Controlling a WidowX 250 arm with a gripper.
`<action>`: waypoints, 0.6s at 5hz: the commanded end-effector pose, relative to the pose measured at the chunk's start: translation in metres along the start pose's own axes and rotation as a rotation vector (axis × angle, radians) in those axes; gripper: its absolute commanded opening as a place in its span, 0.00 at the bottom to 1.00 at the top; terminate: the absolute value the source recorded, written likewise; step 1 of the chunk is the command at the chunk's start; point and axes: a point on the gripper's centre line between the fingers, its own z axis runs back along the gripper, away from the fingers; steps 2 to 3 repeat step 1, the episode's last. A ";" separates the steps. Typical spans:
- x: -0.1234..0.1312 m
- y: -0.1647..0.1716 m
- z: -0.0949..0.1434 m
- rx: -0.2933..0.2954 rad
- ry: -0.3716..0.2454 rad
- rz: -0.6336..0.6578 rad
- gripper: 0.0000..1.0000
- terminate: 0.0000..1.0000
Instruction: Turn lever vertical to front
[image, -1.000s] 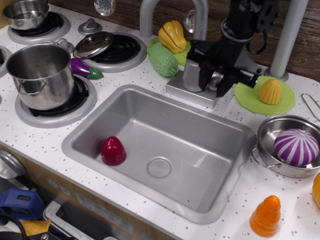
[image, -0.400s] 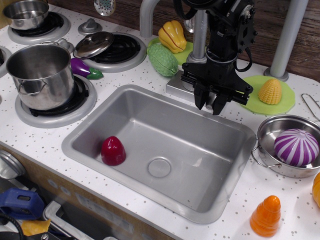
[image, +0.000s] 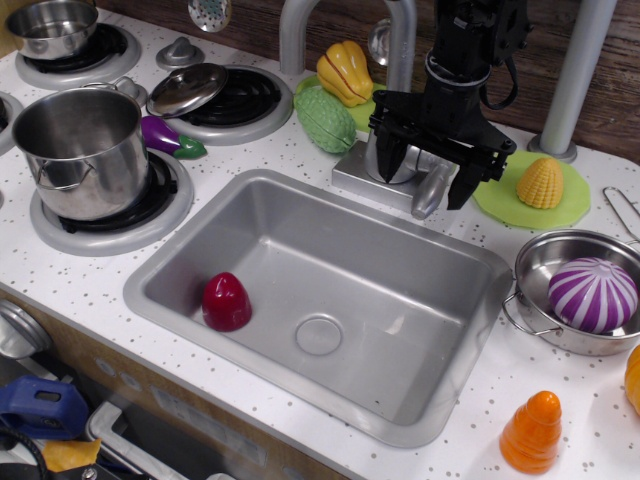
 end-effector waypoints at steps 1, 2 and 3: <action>0.010 -0.001 0.015 -0.010 -0.051 0.001 1.00 1.00; 0.010 -0.001 0.015 -0.010 -0.051 0.001 1.00 1.00; 0.010 -0.001 0.015 -0.010 -0.051 0.001 1.00 1.00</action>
